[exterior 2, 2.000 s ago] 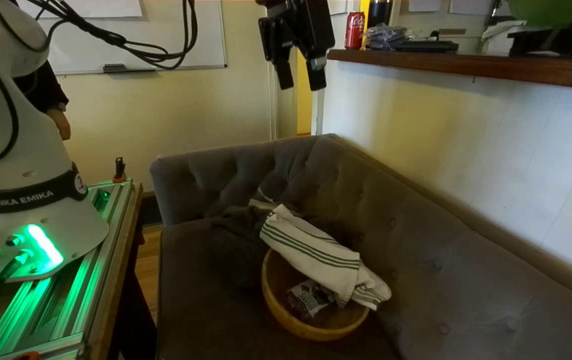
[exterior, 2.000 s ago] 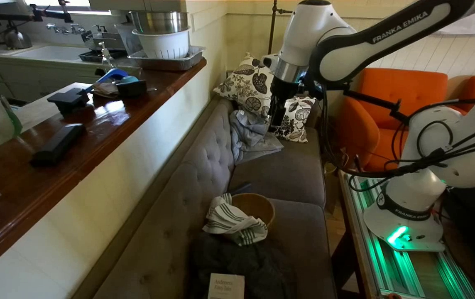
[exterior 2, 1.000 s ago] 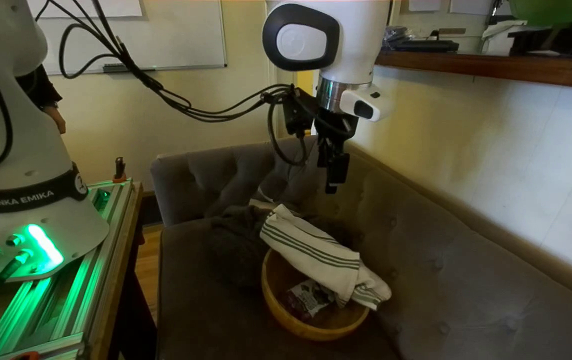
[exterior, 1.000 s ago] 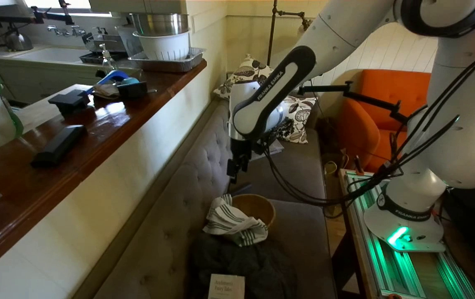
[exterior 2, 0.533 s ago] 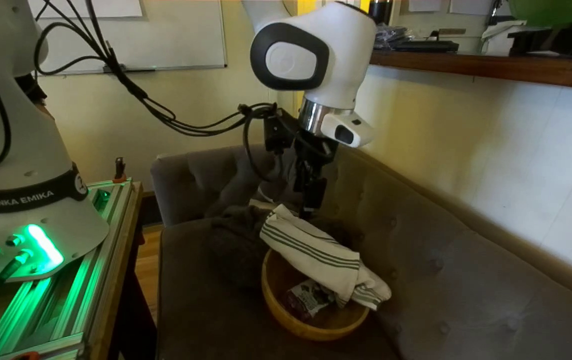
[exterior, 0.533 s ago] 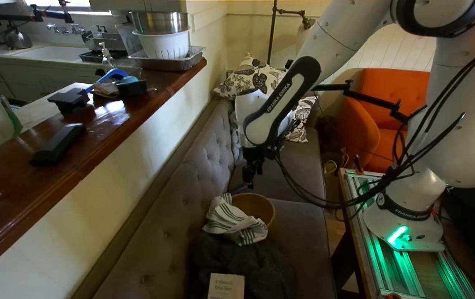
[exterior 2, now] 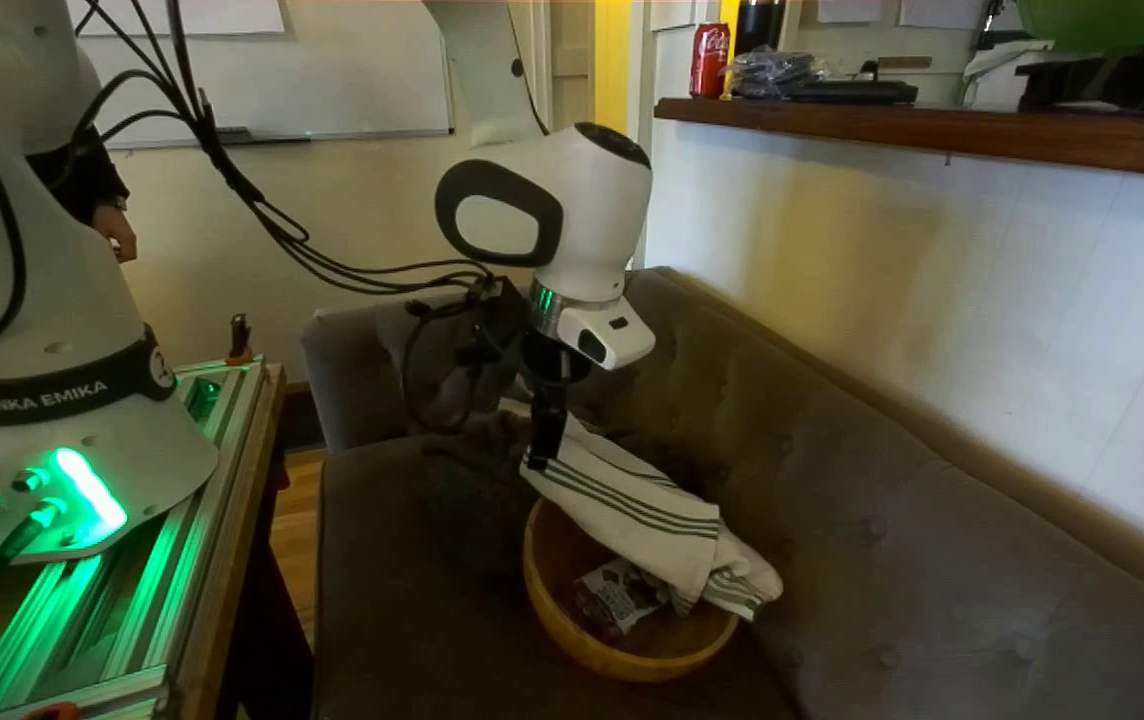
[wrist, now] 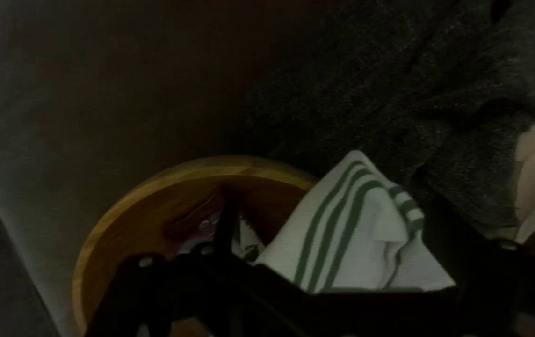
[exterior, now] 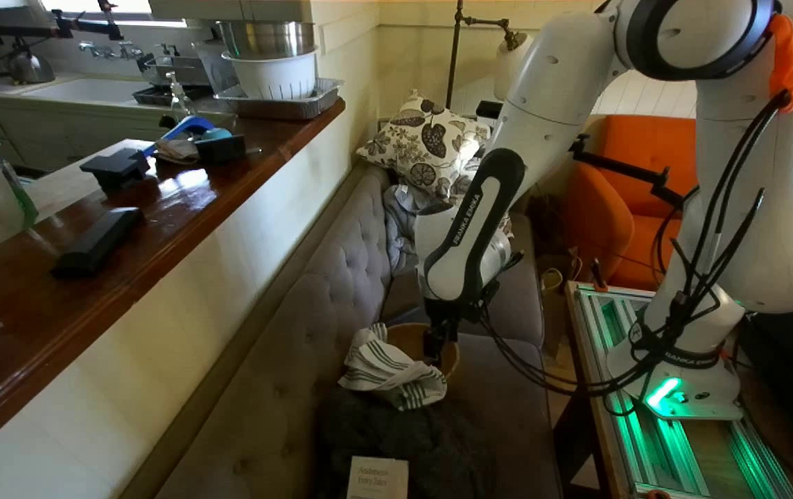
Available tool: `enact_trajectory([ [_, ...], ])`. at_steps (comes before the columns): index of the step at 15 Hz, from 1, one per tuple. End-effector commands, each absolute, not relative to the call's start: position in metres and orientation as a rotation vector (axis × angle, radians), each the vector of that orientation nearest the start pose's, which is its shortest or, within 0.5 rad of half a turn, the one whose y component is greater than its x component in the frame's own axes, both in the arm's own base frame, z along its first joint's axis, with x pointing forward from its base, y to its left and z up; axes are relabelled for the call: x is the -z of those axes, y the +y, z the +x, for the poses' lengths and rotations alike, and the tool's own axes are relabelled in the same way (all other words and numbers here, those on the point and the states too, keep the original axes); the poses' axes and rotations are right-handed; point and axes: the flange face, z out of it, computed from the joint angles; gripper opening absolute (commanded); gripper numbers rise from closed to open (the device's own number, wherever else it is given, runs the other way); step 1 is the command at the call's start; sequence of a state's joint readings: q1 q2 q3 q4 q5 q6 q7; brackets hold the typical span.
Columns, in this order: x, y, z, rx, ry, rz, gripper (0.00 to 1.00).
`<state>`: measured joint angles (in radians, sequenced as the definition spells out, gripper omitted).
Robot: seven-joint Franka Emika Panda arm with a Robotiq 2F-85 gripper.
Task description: Move the white and green towel to the left armrest of the sofa.
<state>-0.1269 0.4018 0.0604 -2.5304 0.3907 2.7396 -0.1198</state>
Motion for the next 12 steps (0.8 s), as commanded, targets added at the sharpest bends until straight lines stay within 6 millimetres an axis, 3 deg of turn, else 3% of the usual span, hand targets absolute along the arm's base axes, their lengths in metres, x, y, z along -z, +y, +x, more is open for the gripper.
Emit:
enact_trajectory([
  [1,-0.087,0.002,0.424,-0.152,0.493,-2.925,1.00],
  [4,-0.069,0.021,0.438,-0.042,0.387,-2.979,1.00],
  [7,-0.051,0.024,0.456,0.039,0.335,-3.028,1.00],
  [8,-0.048,0.025,0.462,0.058,0.334,-3.044,0.96],
  [9,-0.046,0.026,0.466,0.077,0.334,-3.061,0.74],
  [11,-0.048,0.025,0.470,0.136,0.358,-3.101,0.69],
  [12,-0.052,0.023,0.470,0.176,0.383,-3.124,0.61],
])
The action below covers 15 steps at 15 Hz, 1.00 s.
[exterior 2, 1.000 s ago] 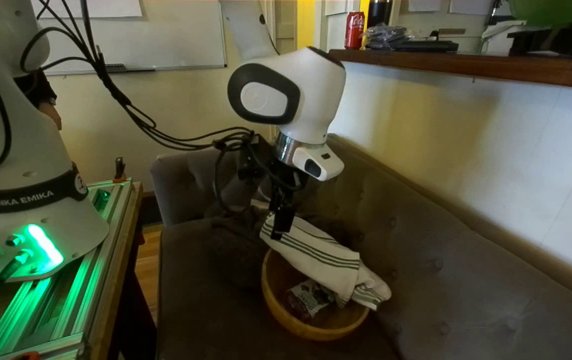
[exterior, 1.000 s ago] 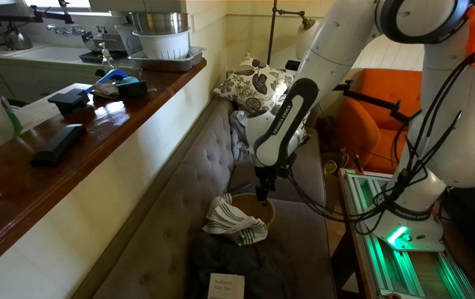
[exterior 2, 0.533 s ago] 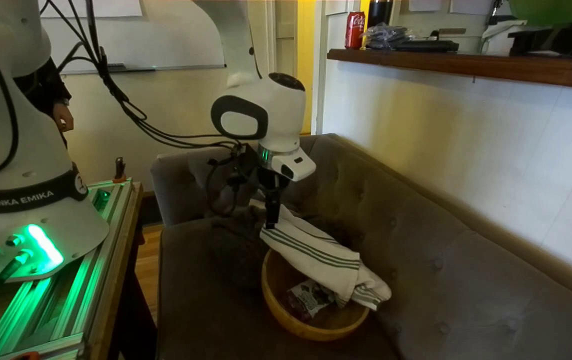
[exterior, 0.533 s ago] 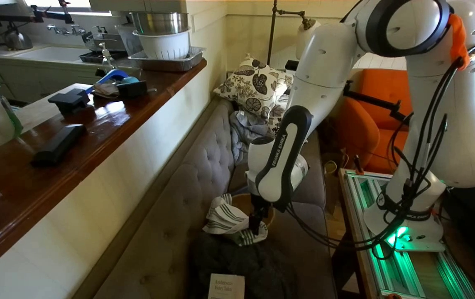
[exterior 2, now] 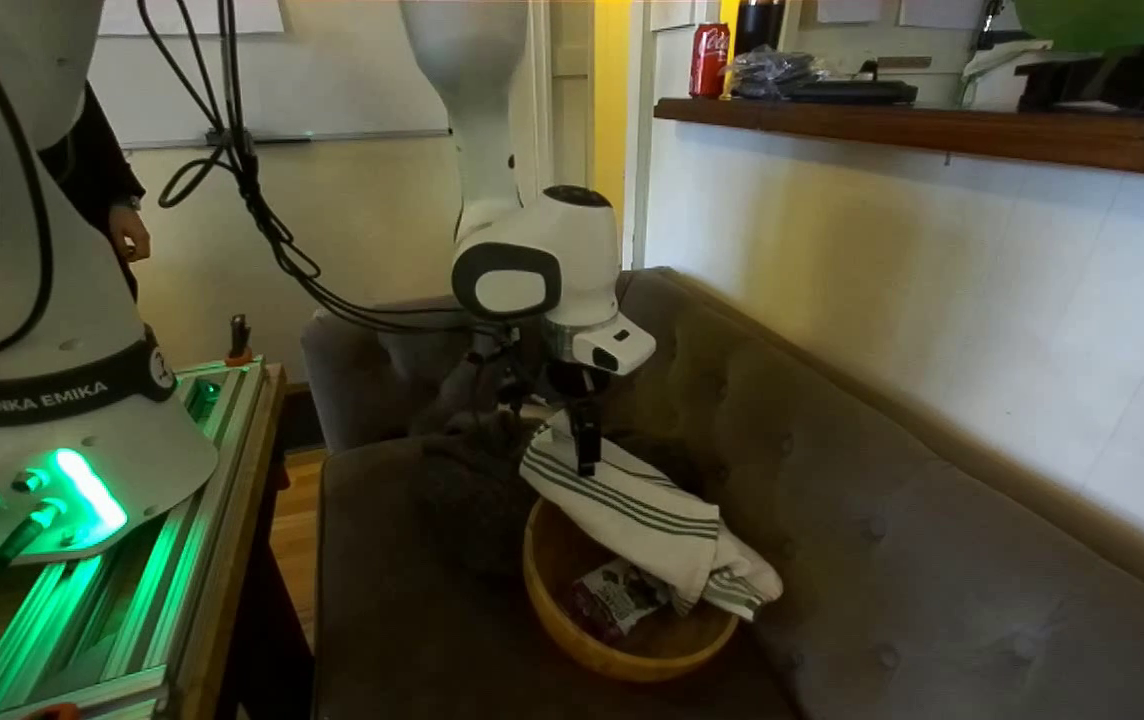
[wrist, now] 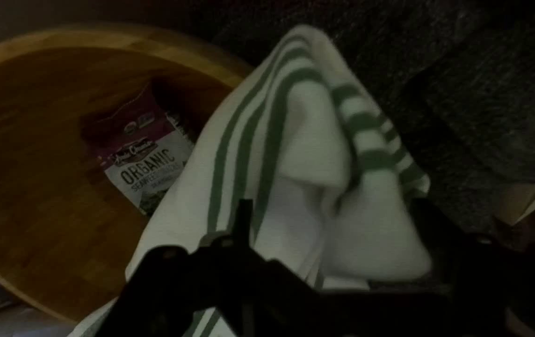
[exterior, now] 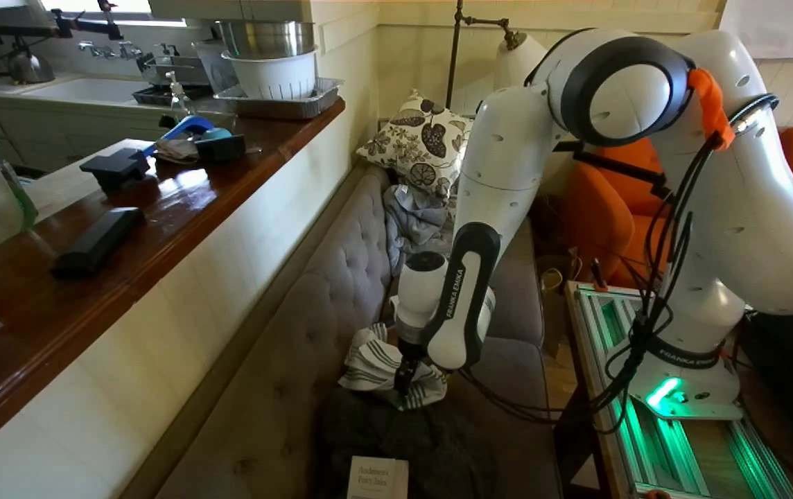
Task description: Move the white and green towel to the left armrest of the sofa.
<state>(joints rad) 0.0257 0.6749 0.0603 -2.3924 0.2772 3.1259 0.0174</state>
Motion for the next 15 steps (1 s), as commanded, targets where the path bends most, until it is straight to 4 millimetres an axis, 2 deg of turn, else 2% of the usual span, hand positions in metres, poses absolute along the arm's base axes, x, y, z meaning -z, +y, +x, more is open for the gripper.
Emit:
enact_trajectory([
  [1,-0.059,0.018,0.467,0.215,0.423,-3.149,0.54],
  [5,-0.069,-0.006,0.450,0.177,0.599,-3.225,0.25],
  [8,-0.064,-0.011,0.435,-0.007,0.583,-3.252,0.03],
  [10,-0.064,-0.010,0.431,-0.090,0.555,-3.237,0.00],
  [12,-0.066,-0.008,0.430,-0.141,0.541,-3.226,0.01],
  [15,-0.075,0.002,0.432,-0.140,0.461,-3.205,0.02],
])
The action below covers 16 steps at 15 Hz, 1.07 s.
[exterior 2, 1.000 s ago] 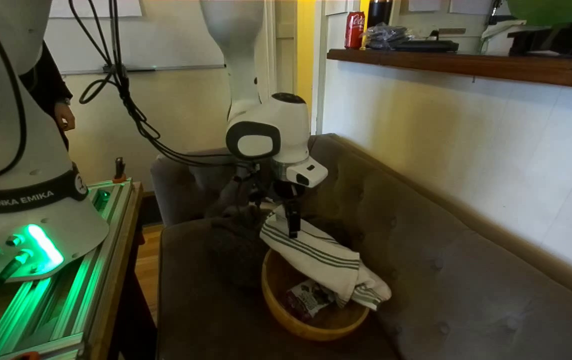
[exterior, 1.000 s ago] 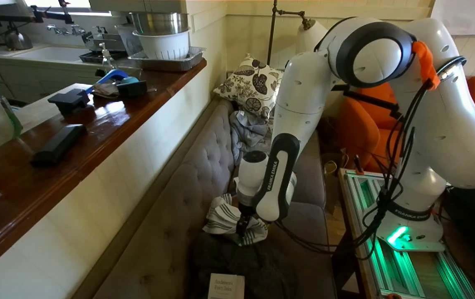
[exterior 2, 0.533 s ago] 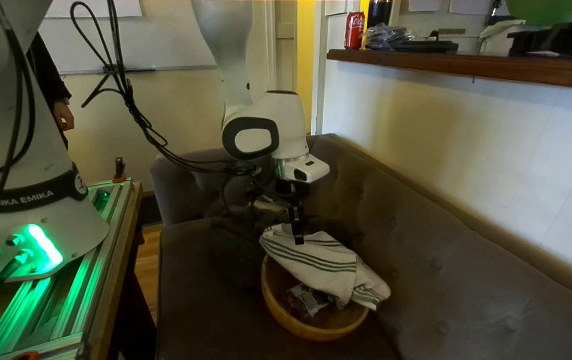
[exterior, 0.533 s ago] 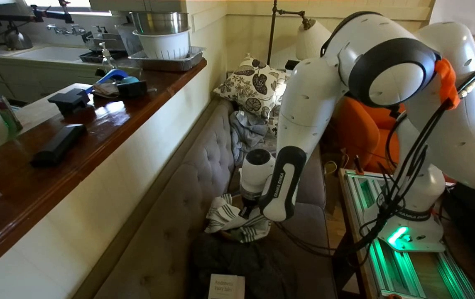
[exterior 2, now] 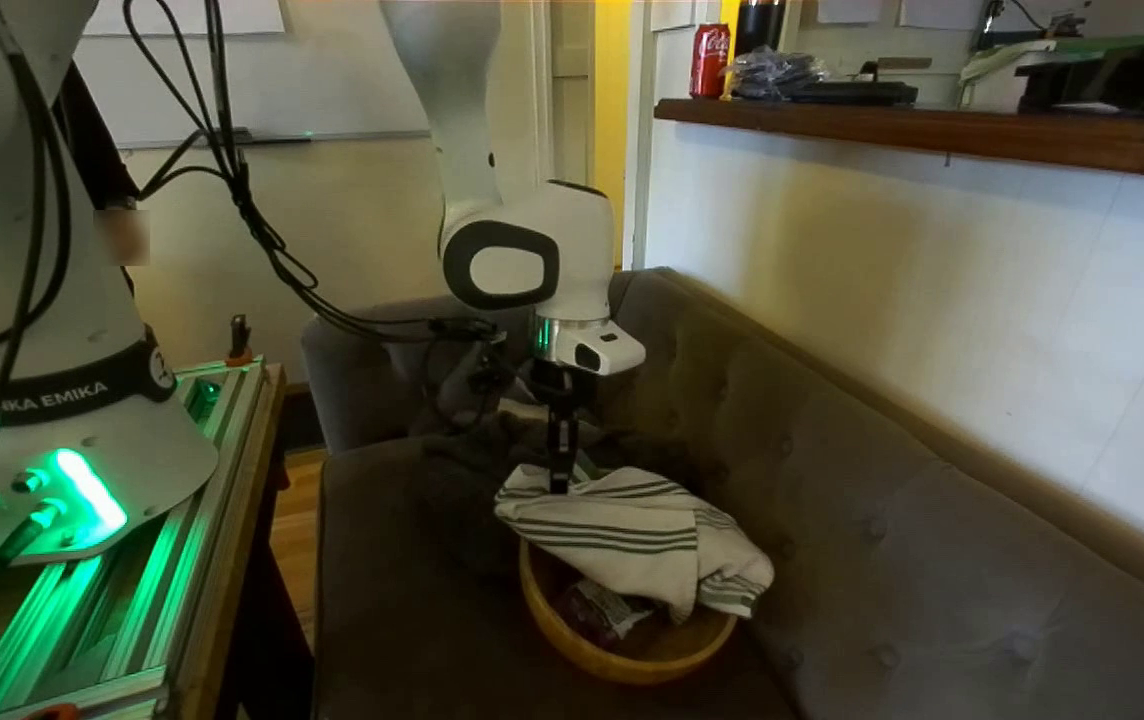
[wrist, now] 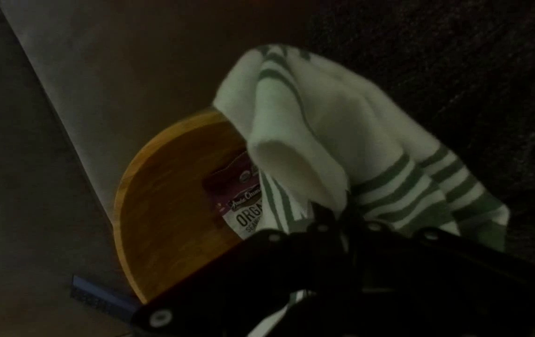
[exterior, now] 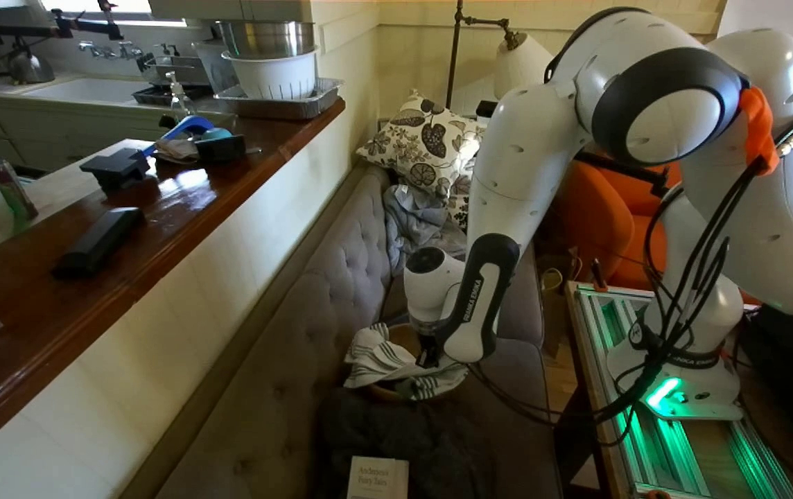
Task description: Move the white and green towel to the left armrest of the sofa.
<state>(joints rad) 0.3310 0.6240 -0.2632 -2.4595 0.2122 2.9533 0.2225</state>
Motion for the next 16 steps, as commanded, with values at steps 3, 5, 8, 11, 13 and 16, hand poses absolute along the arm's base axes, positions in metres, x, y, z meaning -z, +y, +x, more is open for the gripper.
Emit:
enact_trajectory([
  [3,-0.102,0.030,0.425,-0.045,0.256,-3.173,0.02],
  [5,-0.116,0.050,0.413,-0.048,0.137,-3.156,0.02],
  [8,-0.140,0.081,0.382,0.038,-0.043,-3.147,0.02],
  [11,-0.157,0.109,0.378,0.189,-0.237,-3.110,0.02],
  [13,-0.155,0.135,0.395,0.182,-0.285,-3.071,0.02],
  [16,-0.149,0.177,0.431,0.185,-0.293,-3.022,0.02],
])
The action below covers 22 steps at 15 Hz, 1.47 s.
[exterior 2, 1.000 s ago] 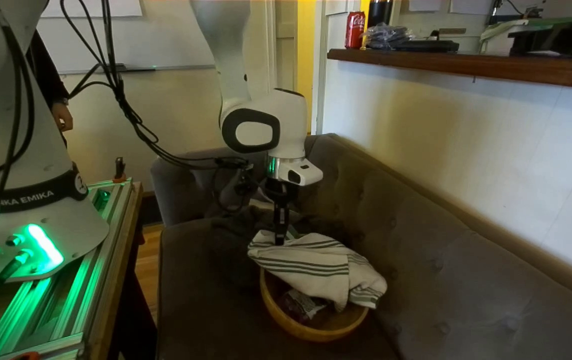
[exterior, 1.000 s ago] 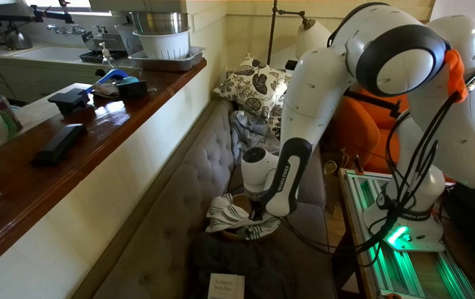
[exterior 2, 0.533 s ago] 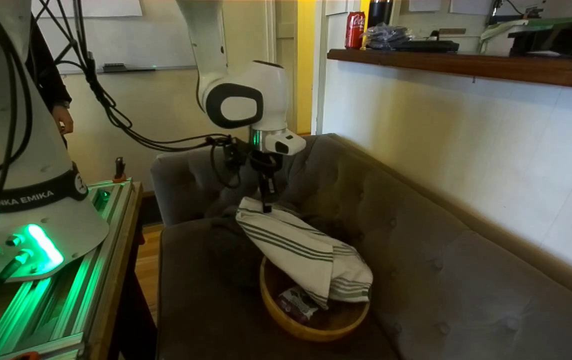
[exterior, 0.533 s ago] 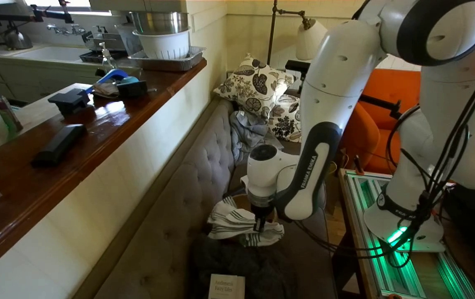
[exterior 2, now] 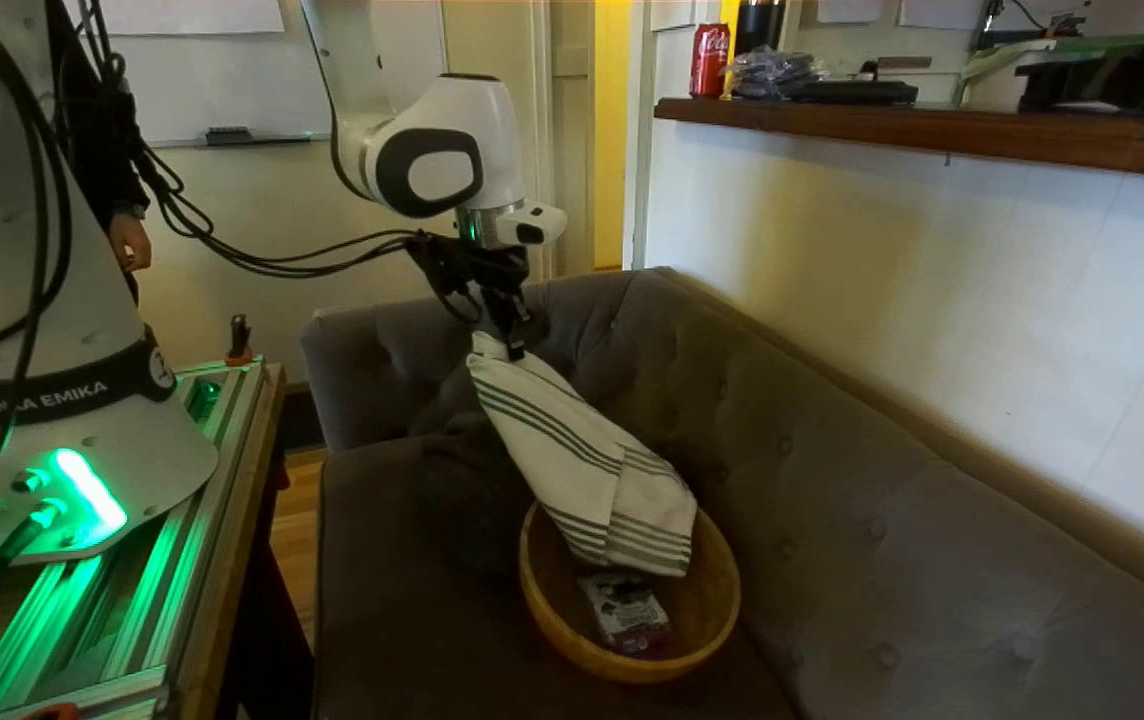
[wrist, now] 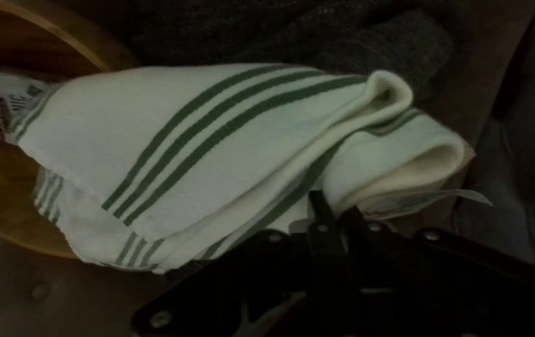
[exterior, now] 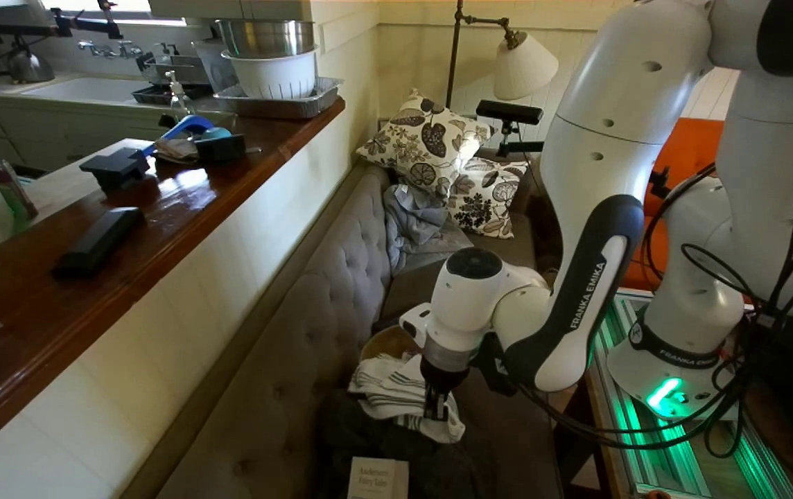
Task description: Move the white and green towel to the left armrest of the sofa.
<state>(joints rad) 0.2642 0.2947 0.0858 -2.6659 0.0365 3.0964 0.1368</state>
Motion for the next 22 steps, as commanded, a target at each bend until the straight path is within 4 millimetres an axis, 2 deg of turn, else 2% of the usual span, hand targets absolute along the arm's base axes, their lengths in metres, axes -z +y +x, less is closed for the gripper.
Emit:
enact_trajectory([
  [1,-0.149,0.190,0.442,0.176,-0.324,-3.016,0.02],
  [4,-0.144,0.236,0.467,0.091,-0.432,-2.954,0.02],
  [6,-0.131,0.271,0.471,-0.036,-0.550,-2.889,0.02],
  [7,-0.123,0.281,0.469,-0.107,-0.604,-2.878,0.02],
  [8,-0.118,0.282,0.470,-0.189,-0.646,-2.868,0.02],
  [9,-0.133,0.272,0.460,-0.086,-0.586,-2.916,0.07],
  [11,-0.121,0.281,0.463,-0.155,-0.630,-2.897,0.07],
  [13,-0.116,0.280,0.467,-0.165,-0.638,-2.891,0.07],
  [14,-0.116,0.279,0.467,-0.166,-0.639,-2.889,0.02],
  [15,-0.107,0.289,0.473,-0.182,-0.699,-2.884,0.02],
  [18,-0.097,0.349,0.476,-0.173,-0.978,-2.824,0.02],
  [20,-0.096,0.390,0.461,-0.185,-1.124,-2.772,0.02],
  [22,-0.106,0.423,0.432,-0.173,-1.281,-2.737,0.02],
])
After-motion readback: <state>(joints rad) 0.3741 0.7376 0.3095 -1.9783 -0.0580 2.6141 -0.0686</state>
